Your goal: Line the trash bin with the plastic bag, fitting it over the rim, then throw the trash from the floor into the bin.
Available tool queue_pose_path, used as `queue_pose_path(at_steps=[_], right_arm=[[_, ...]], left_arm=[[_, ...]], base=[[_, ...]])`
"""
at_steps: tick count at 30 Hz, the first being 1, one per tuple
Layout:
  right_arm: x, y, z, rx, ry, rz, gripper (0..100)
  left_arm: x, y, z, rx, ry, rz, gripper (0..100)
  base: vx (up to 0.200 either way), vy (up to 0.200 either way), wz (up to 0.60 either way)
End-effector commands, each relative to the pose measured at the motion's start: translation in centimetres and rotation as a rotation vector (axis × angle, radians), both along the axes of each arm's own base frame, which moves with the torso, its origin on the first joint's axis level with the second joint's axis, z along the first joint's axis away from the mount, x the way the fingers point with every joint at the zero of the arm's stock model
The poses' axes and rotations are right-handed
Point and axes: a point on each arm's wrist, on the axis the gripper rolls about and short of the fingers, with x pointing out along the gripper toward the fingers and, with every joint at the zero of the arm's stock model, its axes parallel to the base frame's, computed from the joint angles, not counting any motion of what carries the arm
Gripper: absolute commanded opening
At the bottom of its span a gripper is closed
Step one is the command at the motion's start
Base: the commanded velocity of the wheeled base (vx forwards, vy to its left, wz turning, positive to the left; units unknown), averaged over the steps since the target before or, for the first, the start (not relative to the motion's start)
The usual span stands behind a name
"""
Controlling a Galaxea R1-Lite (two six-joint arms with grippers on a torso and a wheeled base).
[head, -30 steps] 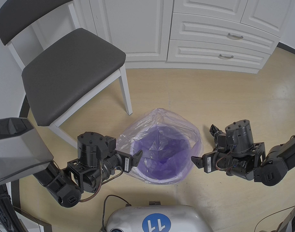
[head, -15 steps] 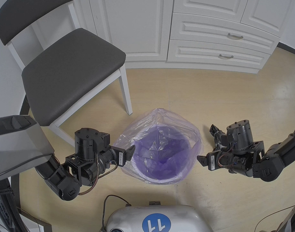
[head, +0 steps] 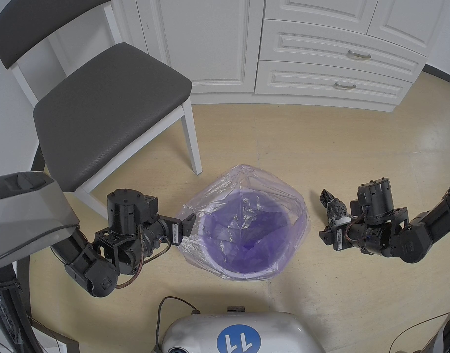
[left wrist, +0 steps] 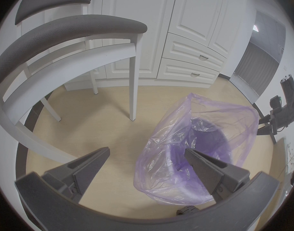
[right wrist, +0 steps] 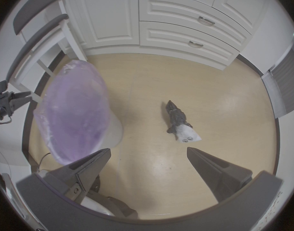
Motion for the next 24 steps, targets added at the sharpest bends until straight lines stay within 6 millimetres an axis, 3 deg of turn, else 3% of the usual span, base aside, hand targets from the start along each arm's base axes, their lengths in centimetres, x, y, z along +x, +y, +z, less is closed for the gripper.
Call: queue_pose_path(at_steps=[1, 9, 16, 24], right_arm=[[0.9, -0.8, -0.9, -0.013, 0.023, -0.03, 100], [0.6, -1.1, 0.8, 0.02, -0.027, -0.03, 100], [-1.1, 0.7, 2.8, 0.083, -0.078, 0.049, 100], [-1.6, 3.2, 1.4, 0.092, -0.034, 0.107, 100]], left_arm=[[0.2, 0.2, -0.1, 0.0, 0.0, 0.008, 100], [0.0, 0.5, 0.7, -0.009, -0.017, 0.015, 100], [-0.4, 0.0, 0.9, -0.012, -0.021, -0.007, 100], [-1.0, -1.1, 0.6, -0.009, -0.009, -0.046, 100]], base=[[0.0, 0.0, 0.0], [0.0, 0.0, 0.0], [0.0, 0.0, 0.0], [0.0, 0.0, 0.0]])
